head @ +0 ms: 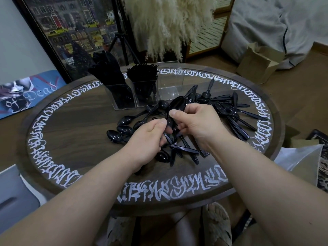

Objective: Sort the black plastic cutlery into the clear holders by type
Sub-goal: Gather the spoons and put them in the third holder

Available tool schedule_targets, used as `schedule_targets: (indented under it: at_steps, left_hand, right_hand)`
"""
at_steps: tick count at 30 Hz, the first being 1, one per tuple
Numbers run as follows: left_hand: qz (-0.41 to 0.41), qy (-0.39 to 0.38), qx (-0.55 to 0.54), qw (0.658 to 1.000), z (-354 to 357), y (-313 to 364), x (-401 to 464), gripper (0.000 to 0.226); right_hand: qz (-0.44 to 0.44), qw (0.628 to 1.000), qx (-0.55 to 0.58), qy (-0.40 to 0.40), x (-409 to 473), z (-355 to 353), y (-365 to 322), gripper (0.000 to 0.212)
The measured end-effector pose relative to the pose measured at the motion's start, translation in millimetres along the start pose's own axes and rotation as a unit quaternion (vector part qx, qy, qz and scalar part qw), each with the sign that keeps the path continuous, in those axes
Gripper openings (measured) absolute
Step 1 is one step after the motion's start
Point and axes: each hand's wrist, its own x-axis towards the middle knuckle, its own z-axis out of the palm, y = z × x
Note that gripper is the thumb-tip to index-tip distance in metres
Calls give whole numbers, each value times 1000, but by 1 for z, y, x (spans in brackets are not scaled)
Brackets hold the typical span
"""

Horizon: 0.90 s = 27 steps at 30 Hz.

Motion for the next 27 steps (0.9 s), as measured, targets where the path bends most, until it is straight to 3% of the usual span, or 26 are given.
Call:
schedule_targets:
  at_steps: [3, 5, 10, 15, 21, 27]
  left_hand:
    - [42, 6, 51, 998, -1, -4, 2, 38]
    - [55, 12, 76, 995, -3, -6, 4, 37]
    - [57, 4, 88, 995, -7, -10, 6, 37]
    - [64, -35, 152, 986, -10, -4, 2, 33]
    - [35, -15, 196, 980, -16, 0, 0, 36]
    - [42, 39, 152, 987, -15, 2, 0, 28]
  right_hand:
    - [-41, 992, -96, 71, -1, -3, -2, 28]
    - [-53, 992, -66, 89, -1, -7, -4, 25]
    - [-88, 994, -17, 66, 0, -8, -4, 19]
    - [-134, 985, -94, 56, 2, -6, 4, 40]
    - [-183, 968, -166, 50, -1, -6, 7, 28]
    - [-221, 929, -293, 51, 1, -5, 10, 30]
